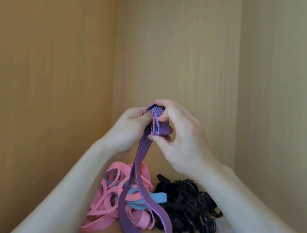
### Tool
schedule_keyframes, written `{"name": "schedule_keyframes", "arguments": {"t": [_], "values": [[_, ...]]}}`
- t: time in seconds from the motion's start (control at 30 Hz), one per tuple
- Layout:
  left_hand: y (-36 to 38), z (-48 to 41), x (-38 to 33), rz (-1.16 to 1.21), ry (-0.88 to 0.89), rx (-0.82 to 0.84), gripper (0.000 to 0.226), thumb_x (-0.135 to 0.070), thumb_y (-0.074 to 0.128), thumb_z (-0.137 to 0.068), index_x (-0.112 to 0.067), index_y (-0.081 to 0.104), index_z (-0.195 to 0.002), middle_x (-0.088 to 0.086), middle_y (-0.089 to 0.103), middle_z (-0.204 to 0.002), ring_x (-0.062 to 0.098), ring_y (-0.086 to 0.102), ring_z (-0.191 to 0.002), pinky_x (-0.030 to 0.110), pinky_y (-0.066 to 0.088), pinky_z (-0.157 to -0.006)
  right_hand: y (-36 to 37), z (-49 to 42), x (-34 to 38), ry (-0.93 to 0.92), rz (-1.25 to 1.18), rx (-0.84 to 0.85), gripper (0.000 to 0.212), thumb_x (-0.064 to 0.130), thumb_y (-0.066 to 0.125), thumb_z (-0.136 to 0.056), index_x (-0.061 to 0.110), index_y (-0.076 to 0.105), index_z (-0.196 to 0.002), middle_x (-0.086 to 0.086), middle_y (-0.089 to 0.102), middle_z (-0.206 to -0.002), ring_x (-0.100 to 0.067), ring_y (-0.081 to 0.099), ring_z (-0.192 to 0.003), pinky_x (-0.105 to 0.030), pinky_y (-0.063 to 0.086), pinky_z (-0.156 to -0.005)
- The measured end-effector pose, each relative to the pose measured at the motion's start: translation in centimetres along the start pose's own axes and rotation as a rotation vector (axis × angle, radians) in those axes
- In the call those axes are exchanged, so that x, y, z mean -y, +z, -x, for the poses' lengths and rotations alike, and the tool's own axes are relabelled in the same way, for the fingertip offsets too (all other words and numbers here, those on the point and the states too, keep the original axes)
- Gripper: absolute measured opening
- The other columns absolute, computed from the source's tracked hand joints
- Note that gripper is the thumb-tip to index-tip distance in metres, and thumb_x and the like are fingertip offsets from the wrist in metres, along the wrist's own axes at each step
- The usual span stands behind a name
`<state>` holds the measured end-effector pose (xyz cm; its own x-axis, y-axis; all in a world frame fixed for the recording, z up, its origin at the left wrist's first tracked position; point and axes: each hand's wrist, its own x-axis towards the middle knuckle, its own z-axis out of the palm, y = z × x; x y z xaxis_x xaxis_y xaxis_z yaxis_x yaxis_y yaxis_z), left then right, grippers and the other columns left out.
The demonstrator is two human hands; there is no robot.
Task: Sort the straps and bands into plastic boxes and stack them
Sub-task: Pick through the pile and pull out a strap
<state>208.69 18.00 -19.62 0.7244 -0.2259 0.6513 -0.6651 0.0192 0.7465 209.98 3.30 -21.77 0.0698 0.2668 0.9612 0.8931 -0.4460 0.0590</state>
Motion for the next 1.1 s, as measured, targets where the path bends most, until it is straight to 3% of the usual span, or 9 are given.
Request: {"name": "schedule_keyframes", "arguments": {"t": [0.2, 0.3, 0.47, 0.57, 0.73, 0.87, 0.93, 1.0, 1.1], "values": [[-0.1, -0.1, -0.3, 0.211, -0.027, 0.059, 0.033, -0.001, 0.033, -0.104, 0.0, 0.063, -0.091, 0.016, 0.07, -0.077, 0.022, 0.069, -0.065, 0.027, 0.056, -0.06, 0.4, 0.1, -0.1, -0.02, 0.014, -0.025, 0.036, 0.006, 0.082, -0.071, 0.009, 0.054, -0.094, -0.002, 0.062, -0.127, -0.025, 0.056, -0.11, -0.037, 0.047, -0.091], [-0.2, 0.1, -0.7, 0.282, -0.05, 0.138, 0.036, 0.0, 0.028, -0.092, 0.002, 0.062, -0.105, 0.018, 0.07, -0.088, 0.026, 0.07, -0.071, 0.031, 0.058, -0.064, 0.2, 0.2, -0.4, -0.013, -0.001, -0.084, 0.033, 0.0, 0.08, -0.074, 0.01, 0.059, -0.098, 0.002, 0.066, -0.119, -0.024, 0.057, -0.103, -0.036, 0.048, -0.086], [-0.2, 0.5, -1.2, 0.349, -0.08, 0.225, 0.042, -0.01, 0.039, -0.071, -0.001, 0.057, -0.108, 0.016, 0.068, -0.09, 0.026, 0.07, -0.076, 0.035, 0.056, -0.074, 0.4, 0.2, -0.3, -0.038, -0.014, -0.119, 0.03, -0.006, 0.076, -0.073, 0.007, 0.061, -0.096, 0.001, 0.067, -0.118, -0.024, 0.055, -0.098, -0.041, 0.053, -0.078], [0.0, 0.3, -1.1, 0.434, -0.115, 0.144, 0.051, -0.004, 0.044, -0.064, -0.005, 0.05, -0.115, 0.012, 0.062, -0.089, 0.025, 0.067, -0.073, 0.032, 0.057, -0.066, 0.8, 0.4, -0.1, -0.044, 0.005, -0.073, 0.032, -0.011, 0.072, -0.074, 0.003, 0.064, -0.101, -0.004, 0.068, -0.123, -0.026, 0.057, -0.105, -0.043, 0.055, -0.082], [0.2, 0.0, -0.8, 0.493, -0.122, -0.009, 0.063, 0.011, 0.022, -0.079, -0.007, 0.041, -0.137, 0.015, 0.059, -0.089, 0.023, 0.068, -0.064, 0.034, 0.058, -0.055, 1.2, 0.6, -0.1, -0.059, -0.005, 0.005, 0.034, -0.014, 0.066, -0.076, 0.002, 0.067, -0.106, -0.01, 0.061, -0.135, -0.029, 0.059, -0.119, -0.042, 0.048, -0.099], [-0.1, -0.3, -0.7, 0.402, -0.124, -0.078, 0.073, 0.019, 0.016, -0.08, -0.01, 0.037, -0.143, 0.019, 0.058, -0.093, 0.027, 0.064, -0.067, 0.036, 0.056, -0.063, 1.0, 0.9, 0.4, -0.022, 0.019, -0.003, 0.028, -0.009, 0.07, -0.075, 0.007, 0.069, -0.099, -0.005, 0.057, -0.134, -0.026, 0.055, -0.12, -0.047, 0.044, -0.099], [0.1, -0.4, -0.4, 0.35, -0.145, -0.1, 0.075, 0.02, 0.015, -0.079, -0.012, 0.036, -0.144, 0.018, 0.054, -0.089, 0.028, 0.057, -0.064, 0.035, 0.051, -0.062, 0.7, 0.7, 0.4, 0.037, 0.001, -0.01, 0.022, -0.003, 0.072, -0.076, 0.011, 0.069, -0.092, 0.0, 0.056, -0.133, -0.022, 0.053, -0.12, -0.044, 0.039, -0.103], [0.2, -0.3, 0.0, 0.284, -0.179, -0.1, 0.077, 0.018, 0.016, -0.079, -0.014, 0.035, -0.146, 0.017, 0.051, -0.09, 0.028, 0.052, -0.065, 0.036, 0.045, -0.063, 0.2, 0.5, 0.3, 0.135, -0.089, -0.023, 0.015, -0.001, 0.07, -0.079, 0.012, 0.069, -0.086, 0.0, 0.057, -0.126, -0.013, 0.054, -0.119, -0.032, 0.039, -0.106], [0.2, -0.2, 0.3, 0.258, -0.201, -0.047, 0.079, 0.013, 0.023, -0.074, -0.016, 0.033, -0.146, 0.022, 0.054, -0.084, 0.029, 0.052, -0.059, 0.036, 0.044, -0.061, -0.7, 0.0, -0.1, 0.304, -0.164, -0.045, 0.015, 0.0, 0.07, -0.084, 0.013, 0.068, -0.092, 0.001, 0.057, -0.116, 0.003, 0.056, -0.105, -0.004, 0.036, -0.089]]}}
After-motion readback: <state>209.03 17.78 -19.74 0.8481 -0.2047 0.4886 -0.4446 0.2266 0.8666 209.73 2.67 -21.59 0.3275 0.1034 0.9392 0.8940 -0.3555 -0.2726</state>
